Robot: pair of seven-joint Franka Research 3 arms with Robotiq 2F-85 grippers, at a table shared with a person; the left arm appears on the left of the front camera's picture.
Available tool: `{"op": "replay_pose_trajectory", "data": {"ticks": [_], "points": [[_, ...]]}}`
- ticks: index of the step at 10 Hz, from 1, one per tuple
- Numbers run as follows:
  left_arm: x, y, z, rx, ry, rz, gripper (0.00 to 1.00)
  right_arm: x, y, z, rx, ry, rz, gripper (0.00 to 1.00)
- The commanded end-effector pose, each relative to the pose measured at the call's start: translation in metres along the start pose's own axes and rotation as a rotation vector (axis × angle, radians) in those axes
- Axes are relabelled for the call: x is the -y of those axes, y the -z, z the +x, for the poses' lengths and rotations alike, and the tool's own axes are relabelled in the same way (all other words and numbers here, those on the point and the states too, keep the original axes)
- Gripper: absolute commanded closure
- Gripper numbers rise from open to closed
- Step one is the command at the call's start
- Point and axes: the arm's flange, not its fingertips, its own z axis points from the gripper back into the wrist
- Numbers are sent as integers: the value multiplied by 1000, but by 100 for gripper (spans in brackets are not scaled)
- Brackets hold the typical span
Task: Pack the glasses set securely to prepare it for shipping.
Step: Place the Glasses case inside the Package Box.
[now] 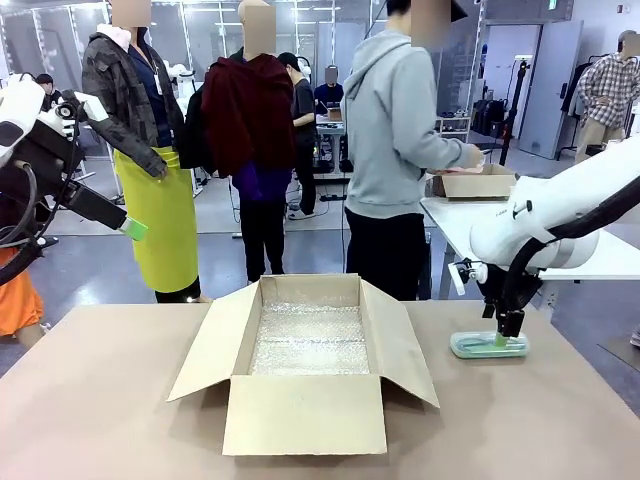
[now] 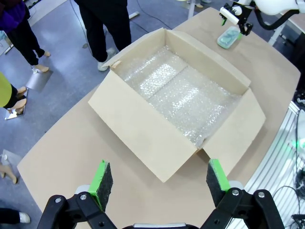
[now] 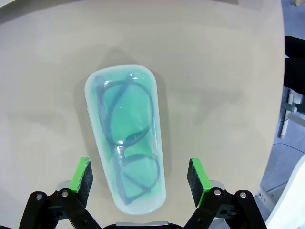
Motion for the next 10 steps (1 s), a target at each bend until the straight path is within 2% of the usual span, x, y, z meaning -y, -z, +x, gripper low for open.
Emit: {"op": "replay_pose_trajectory", "data": {"ticks": [1, 5, 6, 7, 10], "points": [[-1, -2, 1, 10, -1, -15, 0, -1, 9, 2, 6, -9, 2, 0], [-1, -2, 1, 10, -1, -15, 0, -7, 31, 1, -9, -4, 44, 0], [-1, -2, 1, 10, -1, -15, 0, -7, 34, 1, -11, -4, 47, 6], [-1, -2, 1, 10, -1, -15, 0, -8, 36, 1, -10, -2, 49, 18], [-1, -2, 1, 10, -1, -15, 0, -7, 33, 0, -6, 23, 34, 46]]}}
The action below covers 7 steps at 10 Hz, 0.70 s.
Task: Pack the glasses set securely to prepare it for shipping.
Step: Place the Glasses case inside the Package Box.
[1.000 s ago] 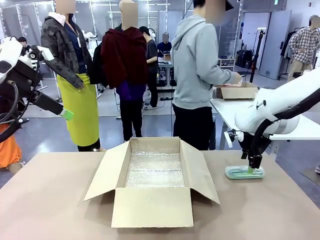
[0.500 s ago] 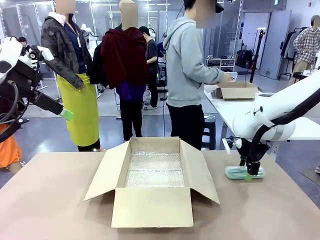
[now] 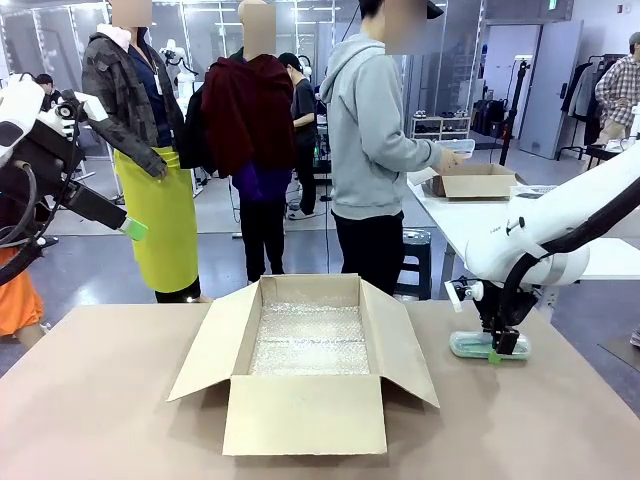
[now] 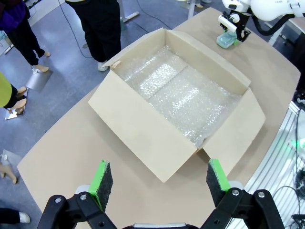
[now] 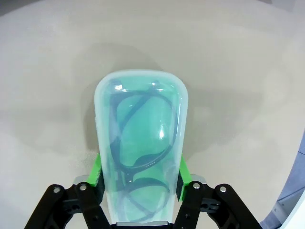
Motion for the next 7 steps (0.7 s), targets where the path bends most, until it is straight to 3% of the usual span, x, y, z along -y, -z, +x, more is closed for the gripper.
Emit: {"op": "replay_pose_trajectory", "data": {"ticks": [1, 3, 7], "points": [[-1, -2, 1, 10, -1, -15, 0, -3, -5, 2, -5, 24, -28, 58], [-1, -2, 1, 10, -1, -15, 0, -4, -31, 9, -34, 56, -18, 78], [-1, -2, 1, 10, -1, -15, 0, -17, -125, 29, 48, 200, 2, 78]]}}
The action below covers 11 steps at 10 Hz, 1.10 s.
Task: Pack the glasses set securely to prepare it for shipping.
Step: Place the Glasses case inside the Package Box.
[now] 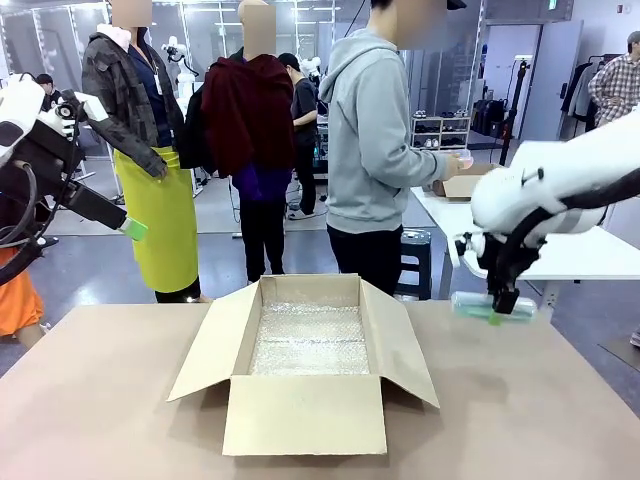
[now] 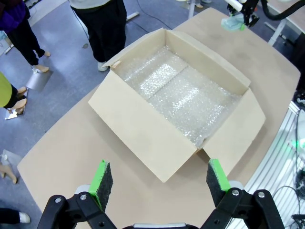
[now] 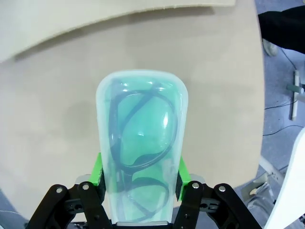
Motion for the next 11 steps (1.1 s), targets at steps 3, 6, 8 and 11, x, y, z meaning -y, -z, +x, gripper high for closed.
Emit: {"op": "replay_pose_trajectory", "data": {"ticks": [3, 6, 8, 11], "points": [[-1, -2, 0, 10, -1, -15, 0, -23, -50, 20, -1, 12, -43, 78], [-1, -2, 0, 10, -1, -15, 0, -18, -55, 17, 20, -2, -30, 78], [-1, -2, 0, 10, -1, -15, 0, -18, -55, 17, 20, -2, -30, 78], [-1, -2, 0, 10, -1, -15, 0, -18, -55, 17, 20, -2, -30, 78]]}}
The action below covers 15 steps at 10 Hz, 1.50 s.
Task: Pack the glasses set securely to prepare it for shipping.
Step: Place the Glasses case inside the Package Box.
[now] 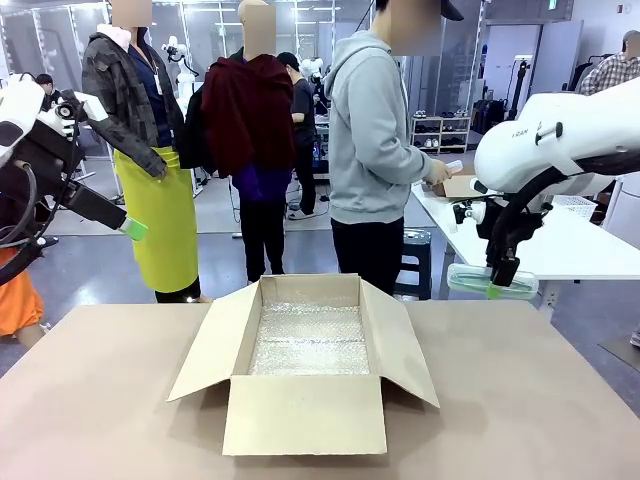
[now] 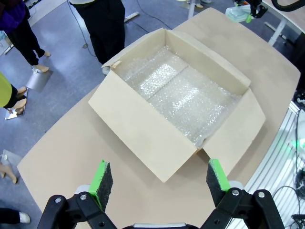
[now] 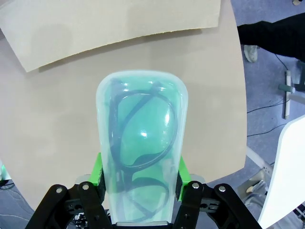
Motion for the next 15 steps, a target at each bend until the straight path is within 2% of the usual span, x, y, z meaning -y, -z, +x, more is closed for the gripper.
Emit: {"op": "replay_pose_trajectory", "data": {"ticks": [1, 2, 3, 5, 7, 8, 11, 15], "points": [[-1, -2, 0, 10, -1, -15, 0, 0, 0, 0, 0, 0, 0, 36], [-1, -2, 0, 10, -1, -15, 0, 8, -14, 33, 54, -69, -47, 36], [-1, -2, 0, 10, -1, -15, 0, 16, -25, 75, 44, -142, -46, 36], [-1, -2, 0, 10, -1, -15, 0, 27, -33, 150, -50, -207, 3, 36], [-1, -2, 0, 10, -1, -15, 0, 32, -23, 232, -88, -302, 42, 36], [-1, -2, 0, 10, -1, -15, 0, 31, -13, 263, -87, -325, 24, 36], [-1, -2, 0, 10, -1, -15, 0, 21, 26, 311, -86, -299, 22, 36], [-1, -2, 0, 10, -1, -15, 0, -3, 82, 331, -67, -260, -64, 36]]}}
